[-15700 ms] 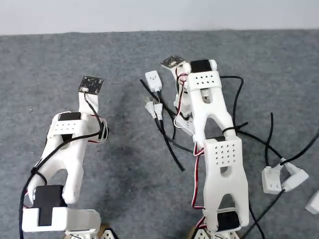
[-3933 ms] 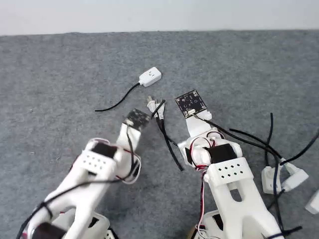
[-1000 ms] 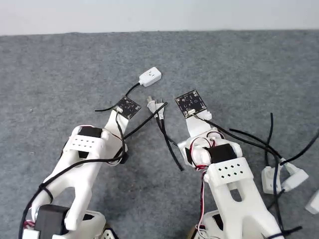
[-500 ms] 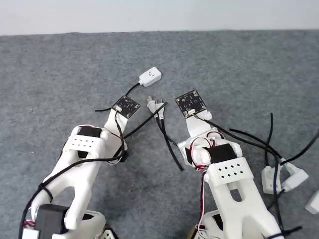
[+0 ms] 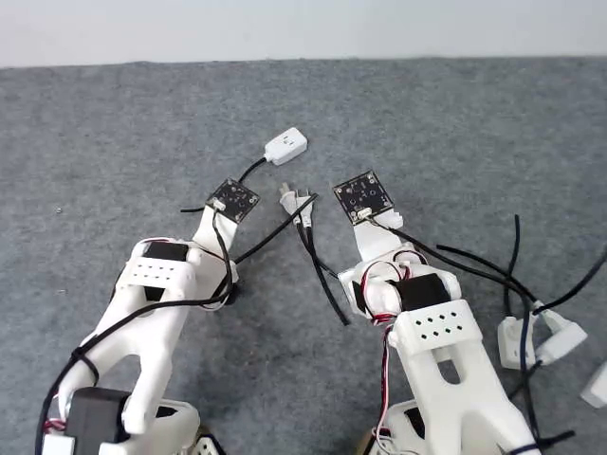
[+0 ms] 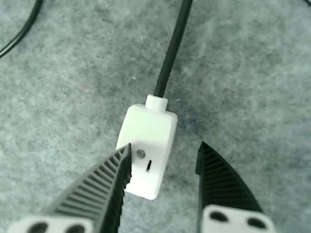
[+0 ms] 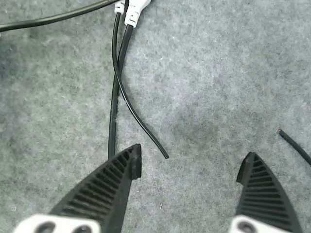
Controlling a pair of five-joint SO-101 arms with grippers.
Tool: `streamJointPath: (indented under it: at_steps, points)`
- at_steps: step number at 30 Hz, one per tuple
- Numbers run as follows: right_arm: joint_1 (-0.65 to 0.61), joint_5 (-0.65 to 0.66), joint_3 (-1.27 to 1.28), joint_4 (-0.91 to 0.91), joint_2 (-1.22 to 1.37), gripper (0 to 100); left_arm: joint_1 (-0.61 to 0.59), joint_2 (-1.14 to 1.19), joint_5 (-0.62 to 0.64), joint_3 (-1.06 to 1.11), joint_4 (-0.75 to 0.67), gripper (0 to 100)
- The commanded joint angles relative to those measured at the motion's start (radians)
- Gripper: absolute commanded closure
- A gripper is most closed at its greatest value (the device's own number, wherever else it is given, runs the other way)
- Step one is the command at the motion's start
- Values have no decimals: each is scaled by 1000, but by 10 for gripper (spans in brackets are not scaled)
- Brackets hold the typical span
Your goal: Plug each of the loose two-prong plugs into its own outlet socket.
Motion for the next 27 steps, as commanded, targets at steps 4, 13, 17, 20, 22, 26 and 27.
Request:
streamJointPath:
  at_steps: [4, 13, 17, 20, 22, 26, 27]
  points:
    - [4, -5, -11, -13, -25, 681, -18, 2, -5, 2, -15, 789]
    - [4, -5, -11, -13, -25, 681, -103, 0, -40, -21, -41, 789]
    - [4, -5, -11, -13, -25, 681, -103, 0, -44, -21, -43, 789]
    - [4, -5, -11, -13, -25, 681, -103, 0, -46, -22, -43, 789]
    - [4, -5, -11, -13, -25, 681, -103, 0, -46, -22, -43, 789]
    - [4, -5, -11, -13, -25, 681, -95, -2, -46, -22, -35, 789]
    - [4, -5, -11, -13, -25, 681, -92, -3, -46, -19, -35, 789]
